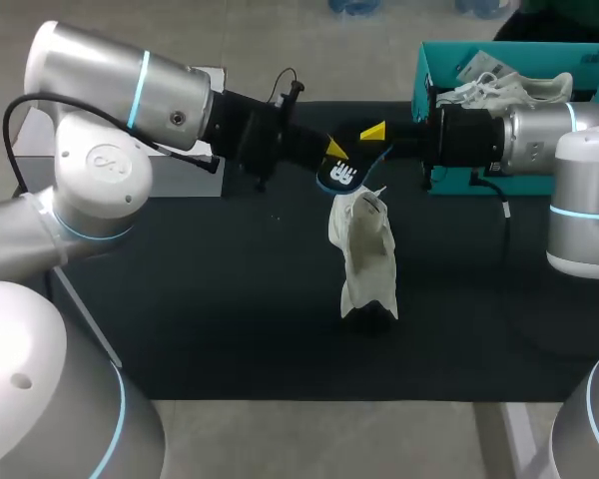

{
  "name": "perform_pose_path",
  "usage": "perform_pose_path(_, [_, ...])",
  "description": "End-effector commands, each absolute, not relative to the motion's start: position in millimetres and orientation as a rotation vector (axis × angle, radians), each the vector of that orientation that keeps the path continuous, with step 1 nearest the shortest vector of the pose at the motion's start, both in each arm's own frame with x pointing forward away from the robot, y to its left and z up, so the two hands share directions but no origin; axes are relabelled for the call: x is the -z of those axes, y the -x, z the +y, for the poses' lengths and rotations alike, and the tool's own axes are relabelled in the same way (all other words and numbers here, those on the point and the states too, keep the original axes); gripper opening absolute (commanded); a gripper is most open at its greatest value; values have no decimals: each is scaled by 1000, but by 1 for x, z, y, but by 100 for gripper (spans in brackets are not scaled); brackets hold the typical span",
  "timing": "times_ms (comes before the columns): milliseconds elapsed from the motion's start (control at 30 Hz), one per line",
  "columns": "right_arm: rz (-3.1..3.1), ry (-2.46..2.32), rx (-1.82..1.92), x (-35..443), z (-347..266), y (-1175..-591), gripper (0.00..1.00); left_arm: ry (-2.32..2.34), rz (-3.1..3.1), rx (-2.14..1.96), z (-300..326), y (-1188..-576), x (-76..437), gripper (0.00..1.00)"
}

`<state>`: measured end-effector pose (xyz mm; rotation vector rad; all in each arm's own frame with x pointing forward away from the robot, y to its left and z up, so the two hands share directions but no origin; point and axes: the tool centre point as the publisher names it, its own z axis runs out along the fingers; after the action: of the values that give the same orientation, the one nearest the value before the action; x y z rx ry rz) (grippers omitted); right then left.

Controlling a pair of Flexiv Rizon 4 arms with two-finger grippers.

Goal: Take the shoe out of the shoebox, open the shoe tongue, remove and reinsert the insole, then place the shoe into the shoebox

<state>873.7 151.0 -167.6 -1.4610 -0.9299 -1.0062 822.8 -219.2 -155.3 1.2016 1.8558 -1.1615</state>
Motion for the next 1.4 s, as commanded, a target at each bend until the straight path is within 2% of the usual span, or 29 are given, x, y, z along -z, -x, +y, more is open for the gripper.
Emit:
perform_pose_path(33, [-930, 1462, 1007, 168, 152, -873, 0, -1194, 1852, 1157, -218, -821, 157, 0])
perform_pose_path(200, [-937, 1460, 1020, 165, 151, -873, 0, -1200, 1859, 1165, -217, -820, 158, 0])
perform_pose_path(233, [-938, 1460, 1022, 165, 151, -873, 0, -1203, 1864, 1170, -217, -820, 158, 14])
perform_pose_path(267, [-942, 1461, 1028, 165, 151, -873, 0, -1206, 1868, 1172, -216, -819, 159, 65])
perform_pose_path(300, [-942, 1459, 1031, 165, 151, -873, 0, -1207, 1877, 1173, -216, -819, 159, 100])
perform_pose_path(767, [-1085, 1467, 965, 175, 142, -882, 0, -1335, 1926, 1221, -170, -838, 136, 100])
perform_pose_path(1133, [-1171, 1454, 976, 196, 151, -882, 0, -1857, 1836, 1099, -158, -850, 88, 100])
perform_pose_path(1400, [-1158, 1460, 1007, 202, 157, -880, 0, -2134, 1806, 940, -165, -848, 74, 100])
